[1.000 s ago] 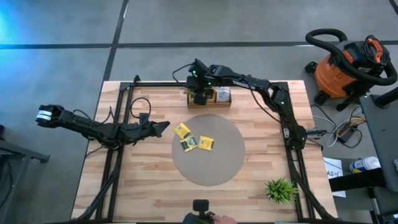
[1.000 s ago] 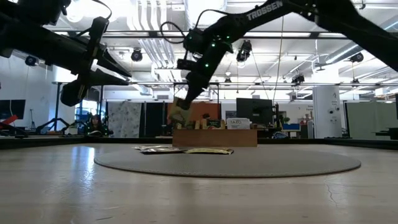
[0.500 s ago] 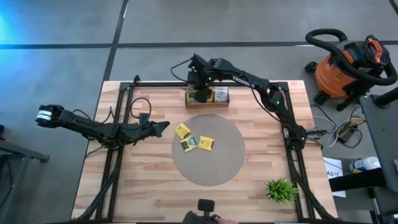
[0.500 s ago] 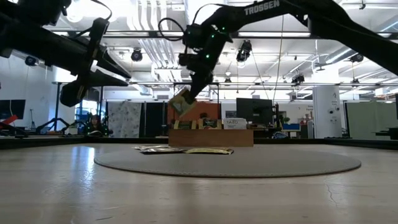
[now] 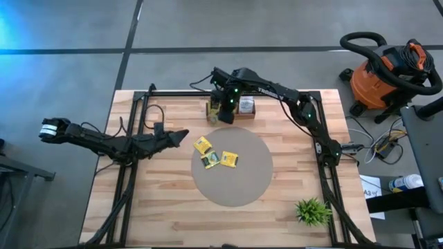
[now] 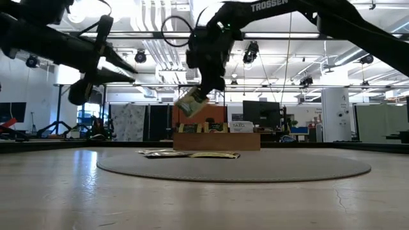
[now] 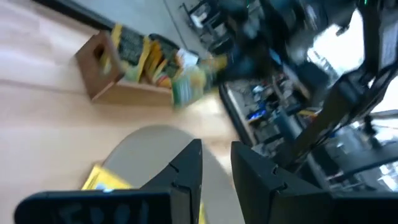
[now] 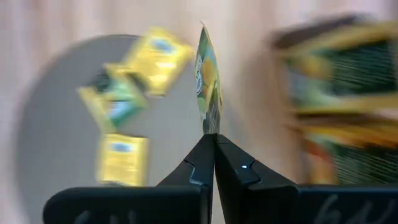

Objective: Pick & Place Tea
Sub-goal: Put the yellow tea bag into the left compartment of the wooden organizer

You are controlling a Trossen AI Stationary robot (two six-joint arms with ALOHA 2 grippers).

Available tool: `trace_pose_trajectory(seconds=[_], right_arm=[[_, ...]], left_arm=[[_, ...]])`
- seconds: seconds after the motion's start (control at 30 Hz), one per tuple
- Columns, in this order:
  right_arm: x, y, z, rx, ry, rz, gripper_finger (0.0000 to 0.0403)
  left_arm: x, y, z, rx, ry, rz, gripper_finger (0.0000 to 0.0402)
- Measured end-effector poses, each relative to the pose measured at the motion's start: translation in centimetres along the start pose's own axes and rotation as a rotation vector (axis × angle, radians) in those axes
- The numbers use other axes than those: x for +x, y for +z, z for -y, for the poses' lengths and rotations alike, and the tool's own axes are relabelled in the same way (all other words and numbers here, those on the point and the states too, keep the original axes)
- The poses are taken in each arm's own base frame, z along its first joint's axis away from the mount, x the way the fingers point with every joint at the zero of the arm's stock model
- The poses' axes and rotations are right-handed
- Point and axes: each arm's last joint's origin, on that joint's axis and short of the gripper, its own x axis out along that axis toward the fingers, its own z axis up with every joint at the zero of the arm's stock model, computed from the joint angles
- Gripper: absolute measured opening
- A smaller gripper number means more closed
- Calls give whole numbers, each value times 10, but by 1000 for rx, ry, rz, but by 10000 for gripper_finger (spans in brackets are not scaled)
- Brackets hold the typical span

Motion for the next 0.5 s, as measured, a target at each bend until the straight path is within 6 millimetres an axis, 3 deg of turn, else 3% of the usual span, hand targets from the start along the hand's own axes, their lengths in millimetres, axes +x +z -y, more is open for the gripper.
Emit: trace_pose_trajectory(seconds=[0.13,0.33,0.5], right_arm=[[7,3,-29,-49,145,3,8],[18,10,-68,-148,181,20,8],[22,14,-80,-168,198,53,8]], left_arm=[[7,11,2,19,-49,13,80],[18,20,-3,89,-106,-110,80],[27,15,4,290,-222,-275,80]])
